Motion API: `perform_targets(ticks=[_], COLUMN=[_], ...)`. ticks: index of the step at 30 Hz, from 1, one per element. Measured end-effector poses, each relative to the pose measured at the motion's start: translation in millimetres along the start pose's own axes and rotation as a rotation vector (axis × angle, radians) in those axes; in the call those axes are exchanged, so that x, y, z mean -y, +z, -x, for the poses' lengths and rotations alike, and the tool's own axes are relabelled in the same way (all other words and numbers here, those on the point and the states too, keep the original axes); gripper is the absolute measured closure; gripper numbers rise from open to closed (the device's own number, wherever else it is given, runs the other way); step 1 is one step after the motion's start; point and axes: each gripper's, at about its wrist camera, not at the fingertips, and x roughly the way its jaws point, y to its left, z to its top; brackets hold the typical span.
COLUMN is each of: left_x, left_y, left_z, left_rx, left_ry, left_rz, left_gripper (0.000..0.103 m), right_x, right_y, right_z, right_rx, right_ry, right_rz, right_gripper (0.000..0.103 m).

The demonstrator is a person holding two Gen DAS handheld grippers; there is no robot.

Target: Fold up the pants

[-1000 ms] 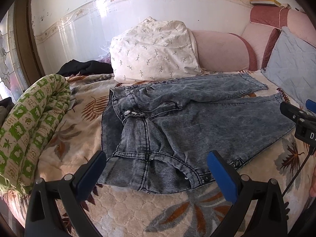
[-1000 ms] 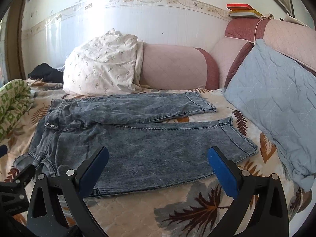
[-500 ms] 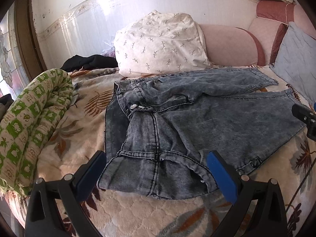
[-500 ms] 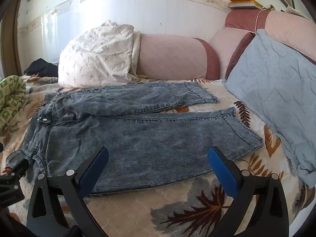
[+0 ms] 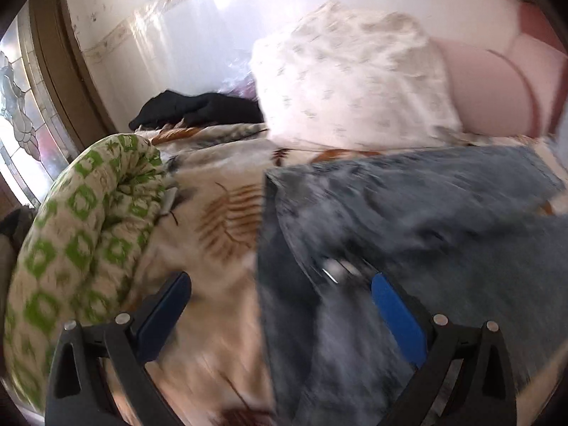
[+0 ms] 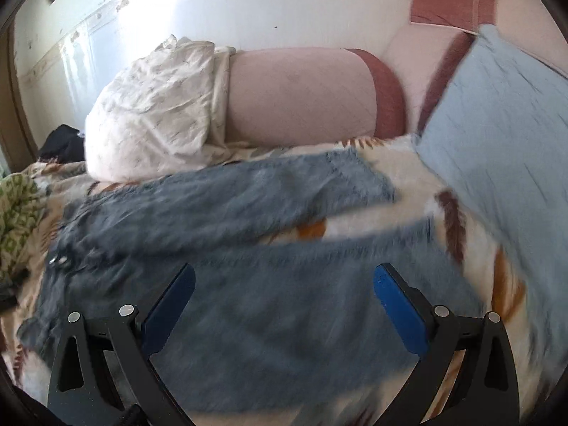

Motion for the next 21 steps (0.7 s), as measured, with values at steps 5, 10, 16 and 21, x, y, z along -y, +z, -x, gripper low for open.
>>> perform_targets(ticks=[5, 10, 16, 21], left_x=[-32.7, -47.9, -49.3, -53.7], left_y=[48.2, 77.8, 95.9, 103.6], left_z=[-57.9, -103.2, -141.8, -174.1], left_rx=[-0.07, -0.133, -0.182, -0.248], left_ry=[0.062, 0.02, -0.032, -0.074], left_rz=[0.032, 0.061, 0.079, 0.1], left_gripper=[0.0, 0.0, 0.0, 0.005], right_x=[49.0, 100.0, 112.6, 119.6], right_y=[74.0, 123.1, 151.0, 156.0], right_z=[-69.8, -147.3, -217.7, -265.7], right_rx=[-0.101, -0.222, -0.304, -0.365], right_ry=[-0.048, -0.016, -0.037, -0.086], right_rz=[-0.008, -0.145, -0.178, -0.167], right_gripper=[0.002, 0.01, 0.018, 0.031])
